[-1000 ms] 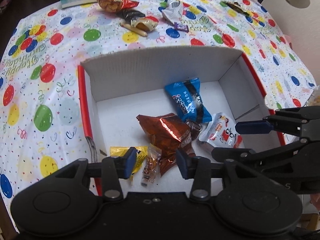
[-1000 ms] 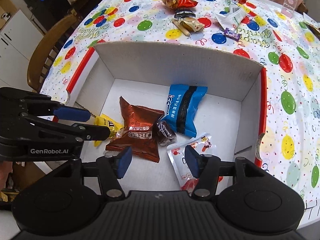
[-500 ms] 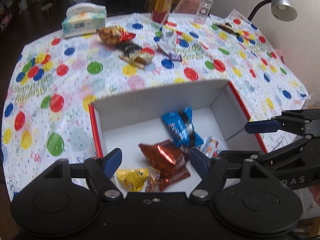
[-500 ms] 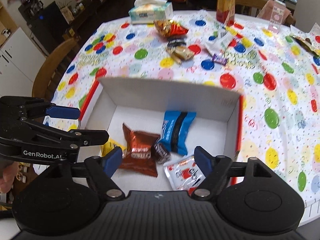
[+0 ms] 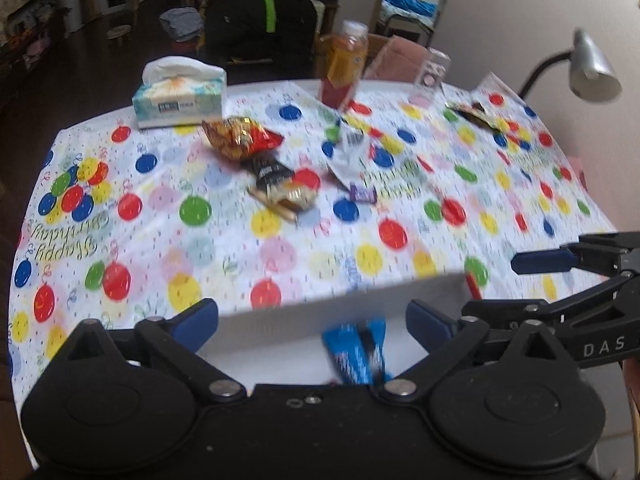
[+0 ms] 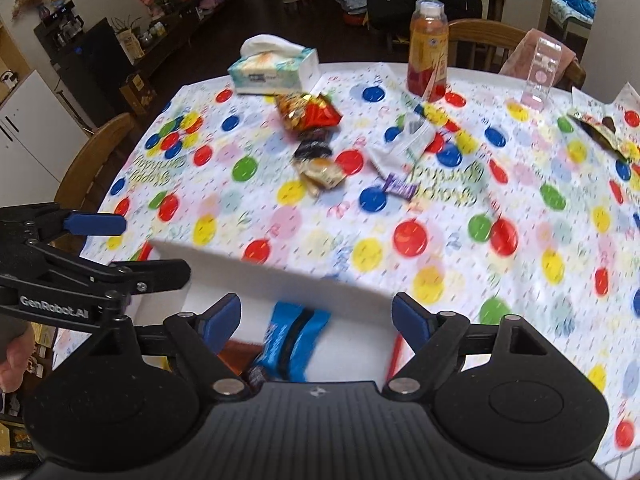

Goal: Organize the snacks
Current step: 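Lift both open tools out of the box back toward the snacks on the table, then grasp the black chocolate packet with left tool while right tool grasps white wrapper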

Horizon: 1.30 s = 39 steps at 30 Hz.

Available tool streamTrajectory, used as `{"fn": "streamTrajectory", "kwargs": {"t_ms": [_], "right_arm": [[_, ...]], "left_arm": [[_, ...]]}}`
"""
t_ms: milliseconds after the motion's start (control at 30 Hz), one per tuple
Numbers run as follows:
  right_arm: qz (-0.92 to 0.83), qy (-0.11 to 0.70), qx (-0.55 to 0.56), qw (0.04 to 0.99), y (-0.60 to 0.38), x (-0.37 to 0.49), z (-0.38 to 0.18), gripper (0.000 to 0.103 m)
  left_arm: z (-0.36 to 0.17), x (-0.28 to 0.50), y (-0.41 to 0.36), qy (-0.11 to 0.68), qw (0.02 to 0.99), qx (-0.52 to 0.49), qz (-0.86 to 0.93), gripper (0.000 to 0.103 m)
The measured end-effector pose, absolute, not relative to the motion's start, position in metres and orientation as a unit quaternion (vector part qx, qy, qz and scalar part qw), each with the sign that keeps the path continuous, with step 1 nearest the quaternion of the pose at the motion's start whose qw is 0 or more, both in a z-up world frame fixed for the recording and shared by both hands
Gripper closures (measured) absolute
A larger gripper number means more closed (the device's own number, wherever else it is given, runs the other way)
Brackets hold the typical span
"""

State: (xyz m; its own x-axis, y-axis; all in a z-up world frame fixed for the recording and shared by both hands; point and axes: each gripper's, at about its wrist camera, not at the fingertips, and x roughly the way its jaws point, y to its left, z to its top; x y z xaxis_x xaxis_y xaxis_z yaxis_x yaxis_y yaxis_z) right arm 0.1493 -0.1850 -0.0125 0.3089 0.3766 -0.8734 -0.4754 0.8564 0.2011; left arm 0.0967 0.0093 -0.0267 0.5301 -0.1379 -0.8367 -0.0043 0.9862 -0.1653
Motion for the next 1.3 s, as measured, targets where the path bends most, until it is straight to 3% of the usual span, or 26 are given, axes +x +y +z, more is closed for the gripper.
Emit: {"fn": "streamTrajectory", "kwargs": {"t_ms": [433,967,1300], "right_arm": [[0.236,0.539,-0.043,0.807,-0.194,0.273,-0.03,0.02],[0.193,0.575,0.014,0.795,-0.188,0.389,-0.097,0.02],[0.167,0.598,0.027,0.783,-0.165,0.427,-0.145,0.02]], "left_arm": [[-0.032,0.198,0.011,0.472,0.876,-0.096,0.031,0.002],[-0.092,0.297,0.021,0.497,0.857,-0.101,0.09,0.002],[-0.135,0.335,0.023,0.532,0.835,-0.101,0.1,0.013]]}}
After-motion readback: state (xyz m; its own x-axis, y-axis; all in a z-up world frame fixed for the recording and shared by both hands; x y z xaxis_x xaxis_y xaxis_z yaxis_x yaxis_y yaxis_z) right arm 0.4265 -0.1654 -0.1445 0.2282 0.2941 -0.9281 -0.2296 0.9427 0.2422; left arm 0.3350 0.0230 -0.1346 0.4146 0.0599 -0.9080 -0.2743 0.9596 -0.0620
